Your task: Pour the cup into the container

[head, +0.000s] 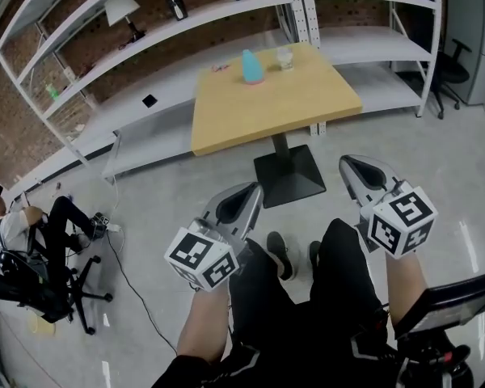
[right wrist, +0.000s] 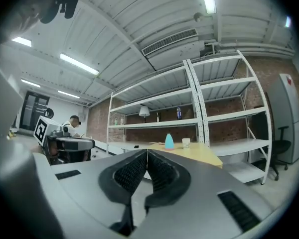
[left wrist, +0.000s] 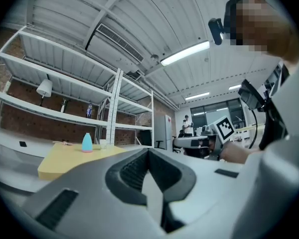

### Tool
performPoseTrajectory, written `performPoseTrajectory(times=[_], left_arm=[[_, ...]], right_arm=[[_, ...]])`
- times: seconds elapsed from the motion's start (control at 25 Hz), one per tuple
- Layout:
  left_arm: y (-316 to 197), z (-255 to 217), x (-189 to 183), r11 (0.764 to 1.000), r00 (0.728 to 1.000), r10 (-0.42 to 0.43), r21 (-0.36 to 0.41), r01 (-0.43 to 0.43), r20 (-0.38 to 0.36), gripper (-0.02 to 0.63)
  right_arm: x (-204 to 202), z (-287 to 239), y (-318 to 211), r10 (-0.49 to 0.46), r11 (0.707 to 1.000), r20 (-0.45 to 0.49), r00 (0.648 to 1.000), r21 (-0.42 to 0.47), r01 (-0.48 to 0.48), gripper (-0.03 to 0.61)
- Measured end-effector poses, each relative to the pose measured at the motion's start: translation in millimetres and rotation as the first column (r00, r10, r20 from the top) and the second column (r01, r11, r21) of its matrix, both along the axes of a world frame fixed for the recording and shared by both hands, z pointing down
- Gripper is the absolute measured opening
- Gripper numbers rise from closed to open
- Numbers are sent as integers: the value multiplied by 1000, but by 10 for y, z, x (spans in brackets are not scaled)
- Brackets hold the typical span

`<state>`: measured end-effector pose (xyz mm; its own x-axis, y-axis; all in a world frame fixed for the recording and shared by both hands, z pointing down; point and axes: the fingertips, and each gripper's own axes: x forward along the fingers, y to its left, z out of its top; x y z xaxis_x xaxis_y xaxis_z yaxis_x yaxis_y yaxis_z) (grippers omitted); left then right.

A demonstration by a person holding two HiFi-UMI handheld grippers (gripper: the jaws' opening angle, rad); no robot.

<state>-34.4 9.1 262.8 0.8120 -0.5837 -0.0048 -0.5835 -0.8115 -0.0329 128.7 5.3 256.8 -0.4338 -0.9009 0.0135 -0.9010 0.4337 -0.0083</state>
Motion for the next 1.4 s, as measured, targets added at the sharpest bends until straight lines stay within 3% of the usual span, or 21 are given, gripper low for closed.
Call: performPoseTrajectory(times=[0.16,0.32,0.68,1.04,1.4], left_arm=[[-739,-21,61,1000,1000,0,14,-1,20,2],[-1474,-71,64,1000,1000,-17,16,17,-1,2],[-3086,-222,281,999,999,-30,17,31,-36,2],[-4199,-172,539,1000,1000,6,26,-6,5,1],[-4968,-118,415,1000,999,-7,-11,8,48,2]], right_arm=[[41,15,-746,5,1000,-13,1000,-4,-5,1],[5,10,-1423,-37,999,5,999,-3,37,2],[243,-186,-2979,-36,999,9,999,27,36,2],[401,-155,-4150,-49,998,-20,999,32,50,5],[408,-48,-5068,-44,998,-41,998,-43,42,176]])
